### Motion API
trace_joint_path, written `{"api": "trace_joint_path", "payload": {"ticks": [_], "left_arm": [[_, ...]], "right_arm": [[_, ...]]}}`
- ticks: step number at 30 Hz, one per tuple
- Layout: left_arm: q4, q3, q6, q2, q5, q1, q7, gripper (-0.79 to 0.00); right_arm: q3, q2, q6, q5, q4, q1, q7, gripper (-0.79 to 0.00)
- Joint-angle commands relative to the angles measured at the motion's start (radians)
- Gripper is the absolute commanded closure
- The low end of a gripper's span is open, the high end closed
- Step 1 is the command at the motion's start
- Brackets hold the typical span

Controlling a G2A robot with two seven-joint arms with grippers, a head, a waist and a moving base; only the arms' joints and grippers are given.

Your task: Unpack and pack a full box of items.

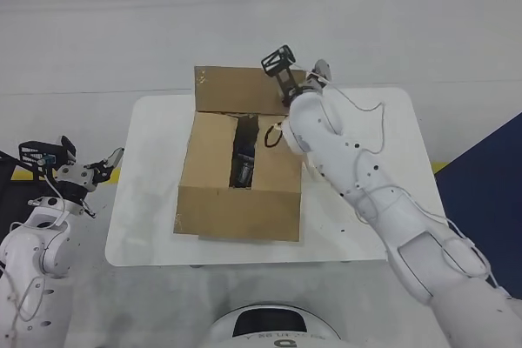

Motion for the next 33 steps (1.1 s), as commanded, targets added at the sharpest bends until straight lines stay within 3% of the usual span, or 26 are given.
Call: {"api": "trace_joint_path", "payload": {"ticks": [1, 5, 8, 11, 16, 24, 28, 33], "left_arm": [[0.0, 0.0, 0.0, 0.0, 0.0, 0.0, 0.0, -0.785], [0.0, 0.0, 0.0, 0.0, 0.0, 0.0, 0.0, -0.785], [0.0, 0.0, 0.0, 0.0, 0.0, 0.0, 0.0, -0.785], [0.0, 0.0, 0.0, 0.0, 0.0, 0.0, 0.0, -0.785], [0.0, 0.0, 0.0, 0.0, 0.0, 0.0, 0.0, -0.785], [0.0, 0.0, 0.0, 0.0, 0.0, 0.0, 0.0, -0.785], [0.0, 0.0, 0.0, 0.0, 0.0, 0.0, 0.0, -0.785], [0.0, 0.0, 0.0, 0.0, 0.0, 0.0, 0.0, -0.785]], "right_arm": [[-0.037, -0.031, -0.014, 0.038, 0.093, 0.043, 0.007, -0.785], [-0.071, -0.072, 0.017, 0.063, 0.136, 0.066, -0.034, -0.785], [-0.052, -0.077, -0.004, 0.112, 0.052, 0.031, -0.105, -0.785], [-0.048, -0.058, -0.107, 0.076, -0.06, -0.047, -0.136, -0.785], [-0.078, -0.023, -0.303, -0.079, -0.167, -0.154, -0.069, -0.785], [-0.076, -0.003, -0.455, -0.186, -0.243, -0.225, -0.025, -0.785], [-0.074, -0.015, -0.475, -0.126, -0.246, -0.238, -0.109, -0.785], [0.037, -0.011, -0.511, 0.094, -0.333, -0.277, -0.304, -0.785]]}}
